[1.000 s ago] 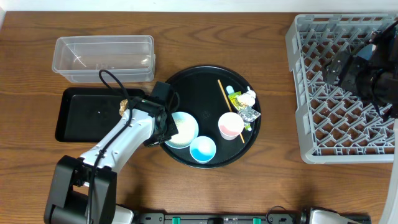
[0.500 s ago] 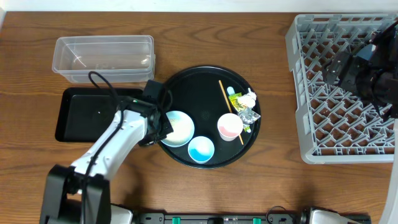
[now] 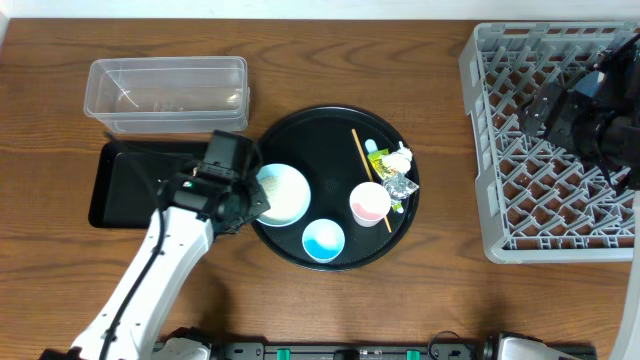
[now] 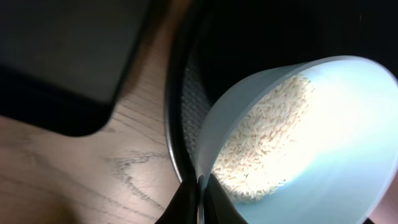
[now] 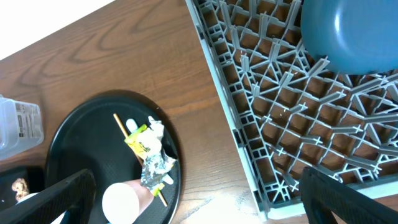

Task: Sort waste into correct bins and load items into the dishwasher rack
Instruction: 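Lift the white bowl with the left gripper over the black tray, then tilt the white bowl to pour the rice onto the black tray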

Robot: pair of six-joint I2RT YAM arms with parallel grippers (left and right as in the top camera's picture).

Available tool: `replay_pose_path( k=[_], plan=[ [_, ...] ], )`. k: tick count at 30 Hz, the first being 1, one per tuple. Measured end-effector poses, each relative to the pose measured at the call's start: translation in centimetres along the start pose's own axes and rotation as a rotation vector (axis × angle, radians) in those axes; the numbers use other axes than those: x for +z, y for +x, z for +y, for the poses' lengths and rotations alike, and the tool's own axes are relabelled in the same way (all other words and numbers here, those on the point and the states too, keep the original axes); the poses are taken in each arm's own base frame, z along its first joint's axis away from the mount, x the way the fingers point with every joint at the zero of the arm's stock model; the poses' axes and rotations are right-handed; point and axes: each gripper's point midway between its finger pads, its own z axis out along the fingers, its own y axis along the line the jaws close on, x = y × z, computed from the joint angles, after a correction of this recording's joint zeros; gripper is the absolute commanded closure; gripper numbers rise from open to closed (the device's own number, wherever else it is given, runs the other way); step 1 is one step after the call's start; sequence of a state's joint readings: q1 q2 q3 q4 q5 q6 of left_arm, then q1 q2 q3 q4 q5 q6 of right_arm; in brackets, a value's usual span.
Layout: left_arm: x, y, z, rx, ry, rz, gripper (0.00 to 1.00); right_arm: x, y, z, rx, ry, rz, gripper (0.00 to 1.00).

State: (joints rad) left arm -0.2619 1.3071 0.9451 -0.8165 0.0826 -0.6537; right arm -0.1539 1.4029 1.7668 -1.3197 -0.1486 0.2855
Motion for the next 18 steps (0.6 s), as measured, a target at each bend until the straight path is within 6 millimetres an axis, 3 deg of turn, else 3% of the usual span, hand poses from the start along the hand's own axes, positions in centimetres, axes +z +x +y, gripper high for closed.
replay_pose_path(
  k=[11,18],
  plan=[
    [-3.0,-3.6,6.6,-0.205,-0.059,-0.105,0.94,0.0,0.0,0.0,0.0,0.0,0.0,0.01],
    [-5.2,-7.4,11.6,-0.301,-0.202,-0.267,0.94,0.0,0.0,0.0,0.0,0.0,0.0,0.01]
  ],
)
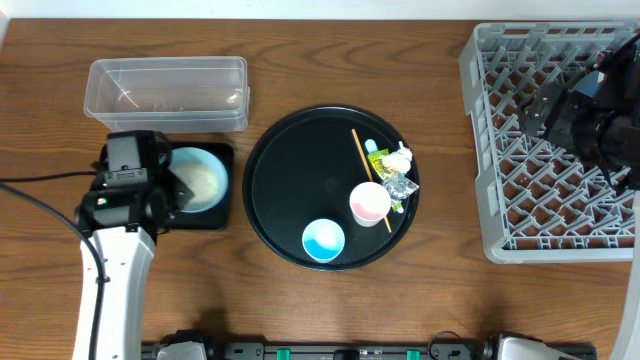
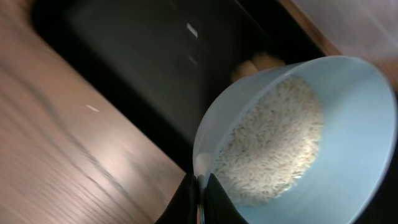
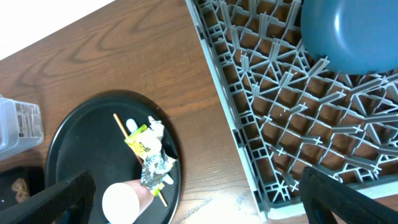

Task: Sort waste into correct bins and load items into the dishwasher rack
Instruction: 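Tilt the white bowl to pour the rice onto the black tray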

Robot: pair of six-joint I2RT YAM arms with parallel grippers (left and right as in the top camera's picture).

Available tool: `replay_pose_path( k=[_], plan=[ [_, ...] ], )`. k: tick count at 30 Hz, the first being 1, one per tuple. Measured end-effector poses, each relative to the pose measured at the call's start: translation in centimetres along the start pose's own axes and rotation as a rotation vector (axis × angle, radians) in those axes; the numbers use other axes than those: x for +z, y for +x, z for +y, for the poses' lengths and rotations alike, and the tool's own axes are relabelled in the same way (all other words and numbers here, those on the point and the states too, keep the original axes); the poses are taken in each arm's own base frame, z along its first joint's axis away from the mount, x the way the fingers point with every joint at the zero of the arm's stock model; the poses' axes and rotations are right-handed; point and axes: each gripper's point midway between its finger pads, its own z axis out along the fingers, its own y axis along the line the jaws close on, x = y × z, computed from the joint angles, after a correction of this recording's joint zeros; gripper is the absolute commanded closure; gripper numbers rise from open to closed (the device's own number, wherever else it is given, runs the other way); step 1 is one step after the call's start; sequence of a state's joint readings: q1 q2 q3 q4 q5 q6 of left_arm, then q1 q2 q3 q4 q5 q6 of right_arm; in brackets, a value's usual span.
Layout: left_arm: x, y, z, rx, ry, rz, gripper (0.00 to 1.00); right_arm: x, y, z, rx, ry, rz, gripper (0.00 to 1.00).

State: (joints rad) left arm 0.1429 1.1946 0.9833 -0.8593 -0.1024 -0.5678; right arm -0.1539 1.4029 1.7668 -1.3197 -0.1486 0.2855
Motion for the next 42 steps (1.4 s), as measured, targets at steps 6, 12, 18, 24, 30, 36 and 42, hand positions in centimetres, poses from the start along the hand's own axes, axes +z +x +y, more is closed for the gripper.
replay_pose_path(
  k=[6,12,18,24,30,36,42],
  plan=[
    [-0.3,-3.2,2.1,0.03,-0.123,-0.149,0.94,0.0,0.0,0.0,0.0,0.0,0.0,0.01],
    [-1.0,-6.3,2.3,0.068,-0.173,-0.294,0.94,0.0,0.0,0.0,0.0,0.0,0.0,0.01],
    [-0.9,-8.6,3.4,0.182,-0.308,-0.374,0.94,0.0,0.0,0.0,0.0,0.0,0.0,0.01],
    [0.8,-9.3,4.6,0.361,-0.479,-0.338,0.93,0.0,0.0,0.0,0.0,0.0,0.0,0.01],
    [1.5,-10.5,5.1,0.426,-0.584,-0.354,0.94,0.0,0.0,0.0,0.0,0.0,0.0,0.01],
    [1.6,-11.4,5.1,0.485,-0.628,-0.368,0.94,0.0,0.0,0.0,0.0,0.0,0.0,0.01],
    [3.3,-10.8,5.0,0.562,-0.666,-0.313,0.94,0.0,0.0,0.0,0.0,0.0,0.001,0.01]
  ],
)
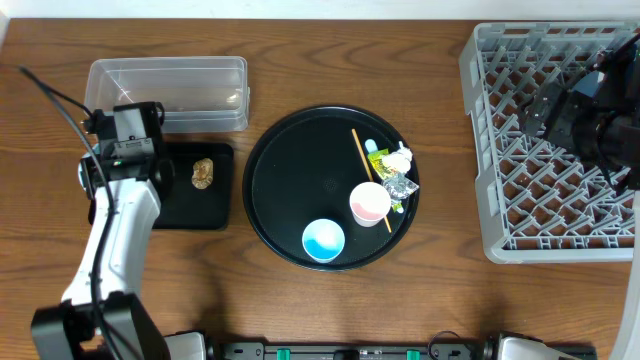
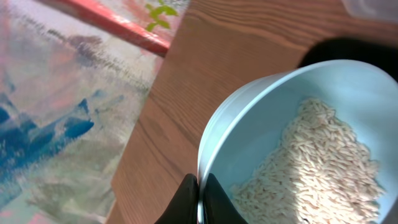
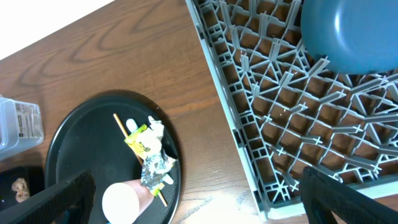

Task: Sort waste into correct bins and load items into the dishwasher rack
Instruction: 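Tilt the white bowl to pour the rice onto the black tray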

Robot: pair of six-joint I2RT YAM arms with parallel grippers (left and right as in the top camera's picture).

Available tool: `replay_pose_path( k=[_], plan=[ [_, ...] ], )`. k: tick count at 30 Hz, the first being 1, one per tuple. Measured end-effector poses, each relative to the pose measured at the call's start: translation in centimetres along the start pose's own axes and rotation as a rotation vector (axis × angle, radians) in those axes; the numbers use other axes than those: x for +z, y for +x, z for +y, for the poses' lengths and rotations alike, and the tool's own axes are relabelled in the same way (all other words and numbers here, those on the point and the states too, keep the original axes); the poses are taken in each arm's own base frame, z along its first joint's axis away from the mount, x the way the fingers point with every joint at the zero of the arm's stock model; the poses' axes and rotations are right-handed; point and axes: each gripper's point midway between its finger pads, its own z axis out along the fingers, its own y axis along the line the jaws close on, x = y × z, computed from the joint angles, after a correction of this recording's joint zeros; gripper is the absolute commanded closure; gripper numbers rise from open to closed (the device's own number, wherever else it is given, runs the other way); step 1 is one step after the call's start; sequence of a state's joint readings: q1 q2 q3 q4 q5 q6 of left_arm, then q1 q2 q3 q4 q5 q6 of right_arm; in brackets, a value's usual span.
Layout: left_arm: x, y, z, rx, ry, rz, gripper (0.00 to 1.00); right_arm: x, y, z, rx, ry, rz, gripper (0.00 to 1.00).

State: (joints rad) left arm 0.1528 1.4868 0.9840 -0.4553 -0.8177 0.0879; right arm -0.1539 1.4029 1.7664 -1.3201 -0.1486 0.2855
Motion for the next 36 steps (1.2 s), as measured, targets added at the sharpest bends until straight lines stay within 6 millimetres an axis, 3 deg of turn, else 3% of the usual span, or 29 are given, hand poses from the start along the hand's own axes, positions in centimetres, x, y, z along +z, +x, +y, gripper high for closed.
replay_pose_path(
  k=[5,10,21,36],
  plan=[
    [-0.5,-0.5,-2.5,0.108,-0.003,-0.028,0.94,0.0,0.0,0.0,0.0,0.0,0.0,0.01],
    [-1.6,-1.1,-3.6,0.188,-0.032,-0.066,0.94,0.0,0.0,0.0,0.0,0.0,0.0,0.01],
    [-1.9,-1.3,-1.9,0.225,-0.146,-0.066,0.94,0.0,0.0,0.0,0.0,0.0,0.0,0.01],
    [-2.1,-2.9,-1.5,0.231,-0.186,-0.109,0.94,0.0,0.0,0.0,0.0,0.0,-0.001,0.01]
  ],
)
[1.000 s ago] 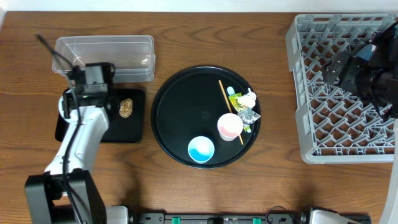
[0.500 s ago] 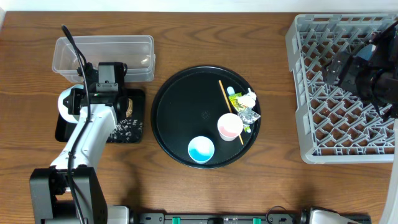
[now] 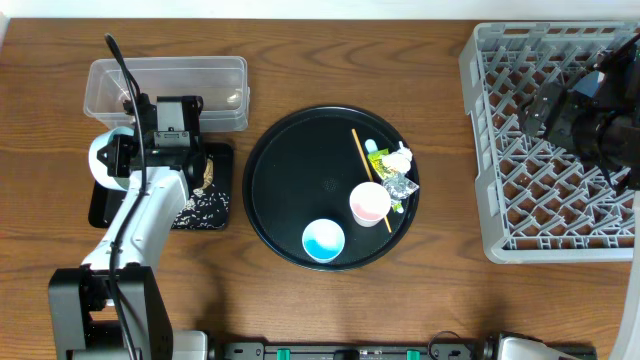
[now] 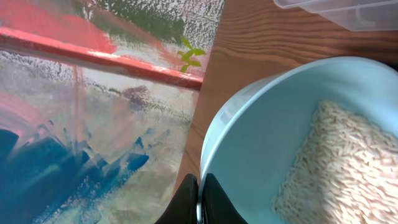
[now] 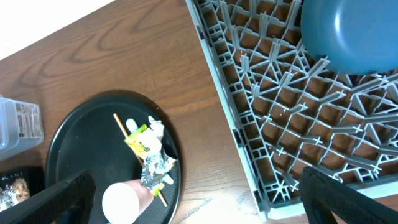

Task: Sort waste into correct bins and load items into the dishwasher rack
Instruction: 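Tilt the white bowl to pour the rice onto the black tray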

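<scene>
My left gripper [image 4: 200,200] is shut on the rim of a light blue bowl [image 4: 267,143] with white rice [image 4: 339,168] inside. Overhead, the tipped bowl [image 3: 103,156] hangs over the left part of the black rectangular bin [image 3: 104,212]. Loose rice [image 3: 205,208] lies in that bin beside a brown food lump [image 3: 207,172]. My right gripper [image 5: 196,186] stands open above the grey dish rack [image 3: 480,140]; a dark blue bowl [image 5: 348,34] sits in the rack. The round black tray [image 3: 290,170] carries a pink cup [image 3: 370,203], a small blue bowl [image 3: 324,240], a chopstick [image 3: 362,155] and crumpled wrappers [image 3: 397,172].
A clear plastic bin [image 3: 168,92] stands just behind the black bin. The table's left edge is close to the held bowl, with a painted floor [image 4: 74,124] beyond it. Bare wood lies between the round tray and the rack.
The bowl has tipped further and its wrist has shifted toward the clear bin. Rice now lies in the black bin, where only the brown lump lay before. The right arm has not moved.
My left gripper was shut on the rice bowl's rim on the round tray. Then the bowl was over the black bin, then at the bin's left end, tilted. Now rice lies in the bin and some stays in the bowl. The right gripper stayed open above the rack.
</scene>
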Robot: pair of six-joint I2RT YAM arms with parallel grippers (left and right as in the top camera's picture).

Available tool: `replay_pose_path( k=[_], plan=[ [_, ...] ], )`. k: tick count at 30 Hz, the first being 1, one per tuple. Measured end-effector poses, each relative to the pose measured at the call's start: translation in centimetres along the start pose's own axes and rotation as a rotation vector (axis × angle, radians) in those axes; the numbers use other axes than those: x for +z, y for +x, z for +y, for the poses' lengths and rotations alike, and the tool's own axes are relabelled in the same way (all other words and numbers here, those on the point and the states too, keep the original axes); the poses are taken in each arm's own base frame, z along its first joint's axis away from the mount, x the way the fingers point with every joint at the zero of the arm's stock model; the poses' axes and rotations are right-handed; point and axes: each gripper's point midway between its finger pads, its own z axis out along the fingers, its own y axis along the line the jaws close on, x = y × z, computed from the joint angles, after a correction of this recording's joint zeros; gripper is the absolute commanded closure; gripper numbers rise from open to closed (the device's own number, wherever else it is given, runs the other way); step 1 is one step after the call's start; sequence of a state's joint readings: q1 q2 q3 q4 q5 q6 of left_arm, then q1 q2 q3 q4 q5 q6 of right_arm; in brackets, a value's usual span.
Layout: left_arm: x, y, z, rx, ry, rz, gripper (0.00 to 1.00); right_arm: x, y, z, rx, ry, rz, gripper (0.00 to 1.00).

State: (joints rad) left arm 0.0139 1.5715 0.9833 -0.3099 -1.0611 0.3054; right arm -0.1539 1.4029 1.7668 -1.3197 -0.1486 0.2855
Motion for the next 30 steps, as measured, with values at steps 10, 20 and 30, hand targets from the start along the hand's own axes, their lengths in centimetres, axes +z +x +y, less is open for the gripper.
replay_pose_path(
  k=[10,20,30],
  plan=[
    [0.2,0.3,-0.5,0.03,0.002,0.0,0.94,0.0,0.0,0.0,0.0,0.0,0.0,0.01],
    [0.2,0.2,-0.5,0.014,-0.022,-0.006,0.94,0.0,0.0,0.0,0.0,0.0,0.001,0.01],
    [0.1,0.2,-0.7,0.0,-0.015,-0.008,0.94,0.0,0.0,0.0,0.0,0.0,0.0,0.01]
  ],
)
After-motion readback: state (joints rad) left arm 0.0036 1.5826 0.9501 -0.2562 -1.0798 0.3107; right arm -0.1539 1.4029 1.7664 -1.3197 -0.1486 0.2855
